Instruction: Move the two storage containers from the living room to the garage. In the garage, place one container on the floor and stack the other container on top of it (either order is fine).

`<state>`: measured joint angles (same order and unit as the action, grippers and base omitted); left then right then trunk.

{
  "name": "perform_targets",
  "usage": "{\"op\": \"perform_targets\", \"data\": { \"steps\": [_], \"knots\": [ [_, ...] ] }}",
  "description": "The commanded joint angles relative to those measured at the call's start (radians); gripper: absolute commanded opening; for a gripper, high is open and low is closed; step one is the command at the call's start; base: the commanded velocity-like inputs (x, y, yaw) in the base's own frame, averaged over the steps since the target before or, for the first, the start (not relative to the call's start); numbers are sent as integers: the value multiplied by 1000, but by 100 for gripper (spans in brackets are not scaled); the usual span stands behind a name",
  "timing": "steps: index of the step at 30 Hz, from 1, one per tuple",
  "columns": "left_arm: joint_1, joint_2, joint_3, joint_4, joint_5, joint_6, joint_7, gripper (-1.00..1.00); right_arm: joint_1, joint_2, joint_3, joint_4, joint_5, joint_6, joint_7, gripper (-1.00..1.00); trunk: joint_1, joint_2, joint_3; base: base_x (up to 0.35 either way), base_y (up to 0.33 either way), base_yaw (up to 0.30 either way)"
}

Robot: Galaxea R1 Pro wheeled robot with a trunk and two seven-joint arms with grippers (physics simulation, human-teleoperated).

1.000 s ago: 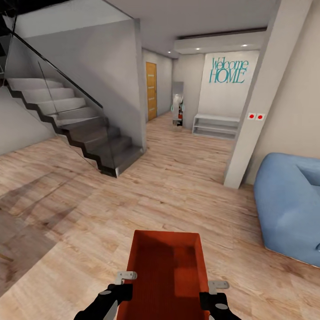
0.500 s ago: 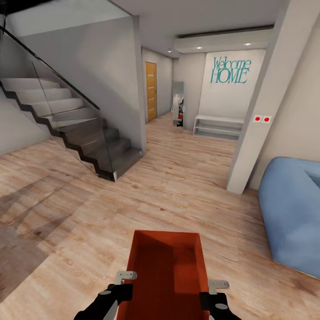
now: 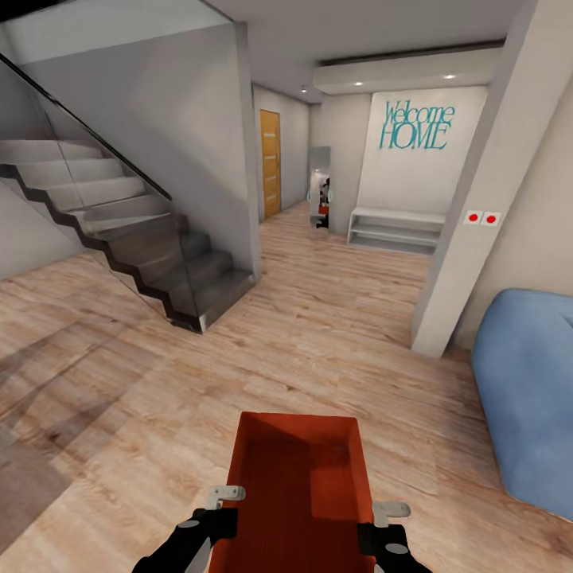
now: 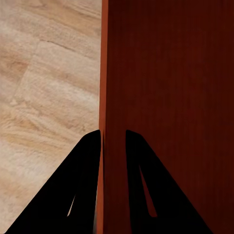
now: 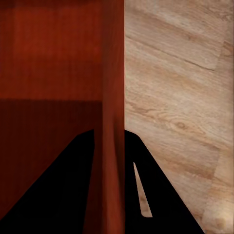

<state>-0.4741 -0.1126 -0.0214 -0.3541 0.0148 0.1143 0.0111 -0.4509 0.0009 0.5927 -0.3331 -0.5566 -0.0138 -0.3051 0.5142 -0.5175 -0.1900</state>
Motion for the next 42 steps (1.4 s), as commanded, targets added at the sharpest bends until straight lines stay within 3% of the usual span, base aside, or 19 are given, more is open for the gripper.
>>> {"op": "perform_targets", "data": {
  "steps": [1,14,29,42],
  "knots": [
    [0,10,11,0,-12,7,9,-100,-2,-9,-16,-3,15,-3,-13,-100,1,-1,-2,323,0,0],
    [0,10,10,0,-12,8,9,-100,-2,-9,-16,-3,15,-4,-14,-100,1,-1,-2,323,0,-15],
    [0,10,11,0,-12,8,9,-100,-2,-9,-16,-3,15,-3,-14,-100,1,-1,-2,323,0,-251],
    [0,10,11,0,-12,9,9,-100,-2,-10,-16,-3,15,-5,-14,-100,1,-1,-2,323,0,-9]
  ]
}}
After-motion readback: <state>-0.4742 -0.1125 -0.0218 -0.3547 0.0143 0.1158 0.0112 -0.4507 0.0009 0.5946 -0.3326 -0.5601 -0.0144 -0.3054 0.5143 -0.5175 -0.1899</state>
